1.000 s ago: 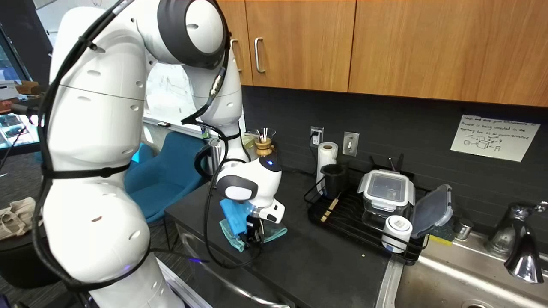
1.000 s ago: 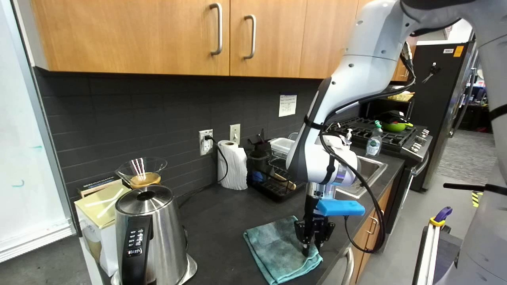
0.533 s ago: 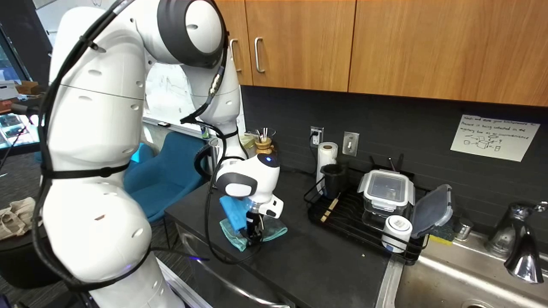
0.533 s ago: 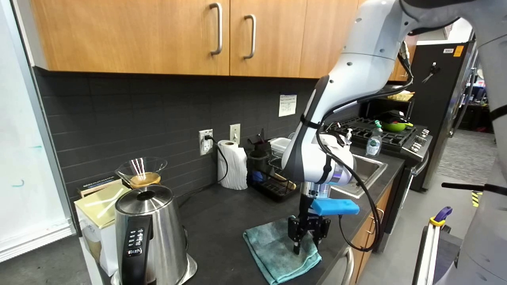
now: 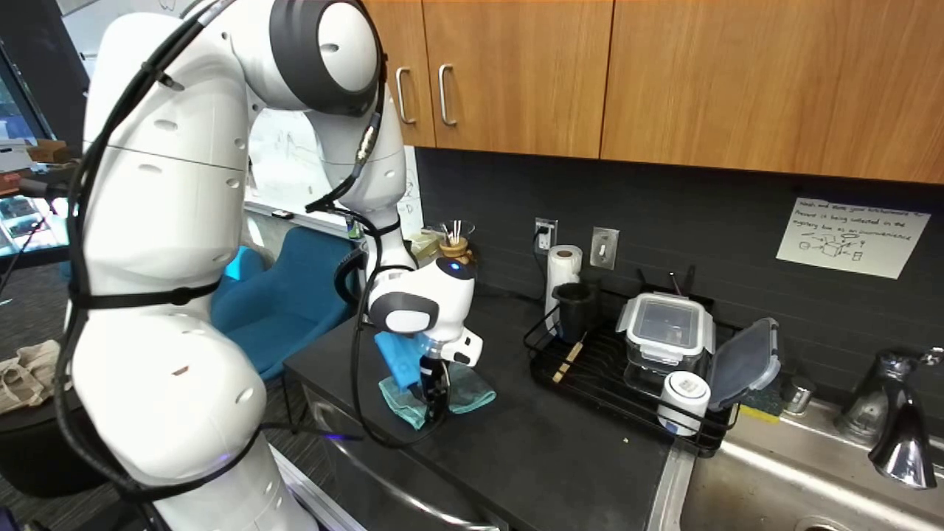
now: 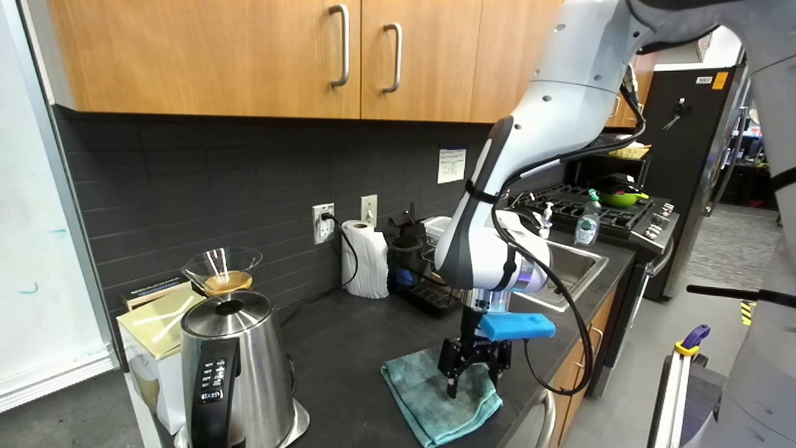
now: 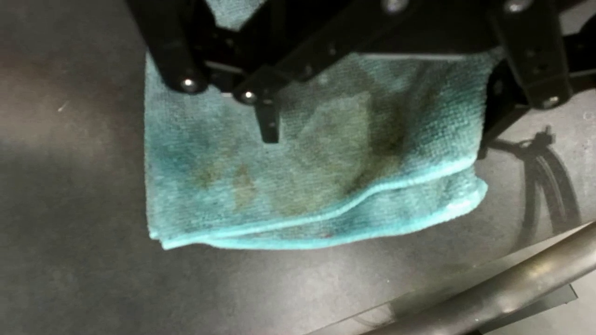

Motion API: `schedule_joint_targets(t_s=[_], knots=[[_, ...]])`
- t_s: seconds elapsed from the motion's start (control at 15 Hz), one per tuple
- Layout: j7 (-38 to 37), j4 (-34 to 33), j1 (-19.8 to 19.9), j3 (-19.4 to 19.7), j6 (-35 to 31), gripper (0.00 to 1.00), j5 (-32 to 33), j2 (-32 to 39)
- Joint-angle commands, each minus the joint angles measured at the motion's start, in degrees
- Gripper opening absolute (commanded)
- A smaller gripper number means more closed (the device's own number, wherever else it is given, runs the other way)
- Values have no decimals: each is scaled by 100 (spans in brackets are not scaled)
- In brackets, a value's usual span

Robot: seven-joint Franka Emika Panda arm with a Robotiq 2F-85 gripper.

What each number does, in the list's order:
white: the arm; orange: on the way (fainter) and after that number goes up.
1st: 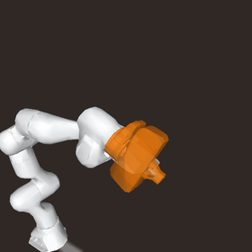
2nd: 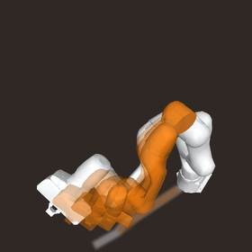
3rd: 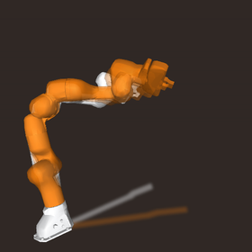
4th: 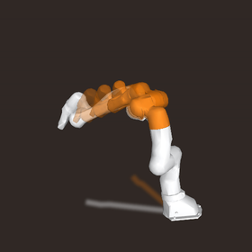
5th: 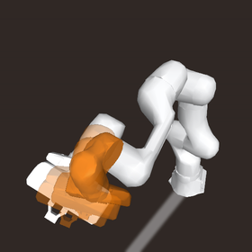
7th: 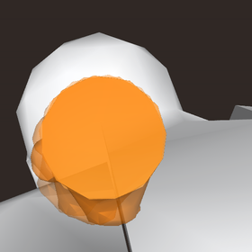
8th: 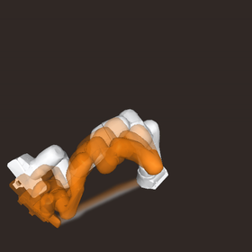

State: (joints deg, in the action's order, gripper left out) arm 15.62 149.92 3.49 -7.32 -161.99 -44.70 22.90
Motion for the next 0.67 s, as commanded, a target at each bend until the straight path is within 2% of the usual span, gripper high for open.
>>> schedule_joint_targets(t_s=[0.0, 0.27, 0.33, 0.4, 0.6], knots=[[-162, 17, -101, 36, -96, 100, 34, -50], [-42, -12, -13, 0, -21, 100, 0, 0], [-144, -70, -103, 113, 102, 100, 223, -21], [-485, -220, -338, 381, 177, 100, 672, 33], [-1636, -801, -534, 769, 706, 100, 2295, 188]])
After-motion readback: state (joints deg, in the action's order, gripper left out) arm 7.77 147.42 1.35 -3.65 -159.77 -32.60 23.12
